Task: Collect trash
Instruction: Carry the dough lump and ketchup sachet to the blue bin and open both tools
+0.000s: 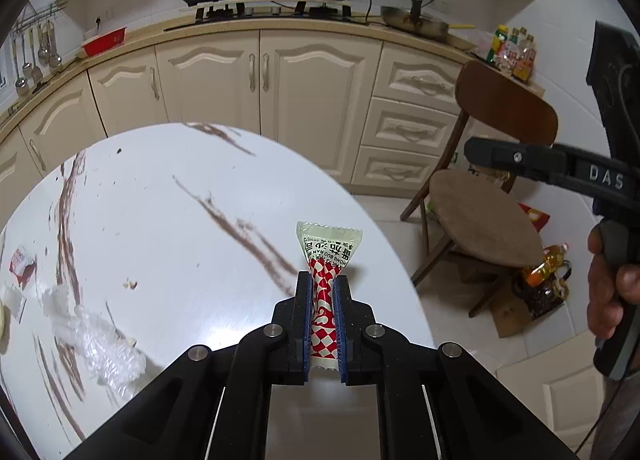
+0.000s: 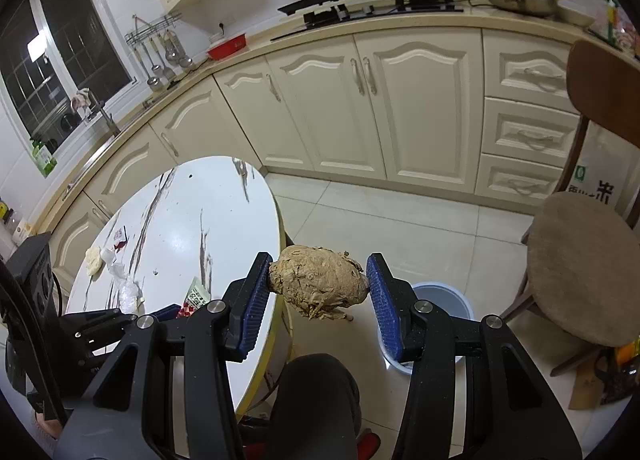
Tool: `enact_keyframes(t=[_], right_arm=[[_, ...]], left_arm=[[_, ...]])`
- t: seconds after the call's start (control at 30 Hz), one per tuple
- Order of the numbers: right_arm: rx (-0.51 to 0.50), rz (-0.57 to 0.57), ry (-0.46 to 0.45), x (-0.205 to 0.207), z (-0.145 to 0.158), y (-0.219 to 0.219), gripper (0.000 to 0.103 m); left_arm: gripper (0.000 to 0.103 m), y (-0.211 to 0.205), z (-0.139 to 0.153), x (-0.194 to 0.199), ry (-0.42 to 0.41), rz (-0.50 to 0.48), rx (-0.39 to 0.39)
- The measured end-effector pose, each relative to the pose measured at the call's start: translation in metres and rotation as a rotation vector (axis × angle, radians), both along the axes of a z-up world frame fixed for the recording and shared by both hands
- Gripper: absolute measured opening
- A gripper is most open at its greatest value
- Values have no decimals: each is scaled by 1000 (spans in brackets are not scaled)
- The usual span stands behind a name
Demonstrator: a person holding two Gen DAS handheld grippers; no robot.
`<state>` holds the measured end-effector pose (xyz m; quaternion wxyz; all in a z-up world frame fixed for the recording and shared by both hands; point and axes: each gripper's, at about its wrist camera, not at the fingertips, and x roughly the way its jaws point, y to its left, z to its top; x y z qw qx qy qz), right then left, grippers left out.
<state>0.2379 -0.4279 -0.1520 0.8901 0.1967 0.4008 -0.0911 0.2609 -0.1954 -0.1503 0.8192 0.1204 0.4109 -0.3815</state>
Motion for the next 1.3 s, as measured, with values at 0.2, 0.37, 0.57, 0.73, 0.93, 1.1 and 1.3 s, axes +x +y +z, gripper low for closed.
enact_keyframes(t=[0.2,0.37,0.57,0.73,0.93,1.1,1.3], right_arm=[[-13,-18,-6,-4,3,-14,46],[-33,-52,-2,-7,4,-41,46],[-13,-107,48,-9,-22,-84,46],[57,-143,126,-8,-69,-119,46],[153,-160,190,-2,-125,-150,46],[217,-179,225,2,-159,-169,46],[271,-206,255,1,-187,-183,62]], left_arm=[[6,-15,12,4,-15,-21,-51],[6,-48,21,9,-34,-63,-89],[6,-97,1,23,33,-121,-89],[6,-140,-36,41,119,-142,-21],[11,-185,-60,65,176,-154,61],[23,-218,-75,85,213,-129,126],[76,-246,-69,85,165,-82,155]])
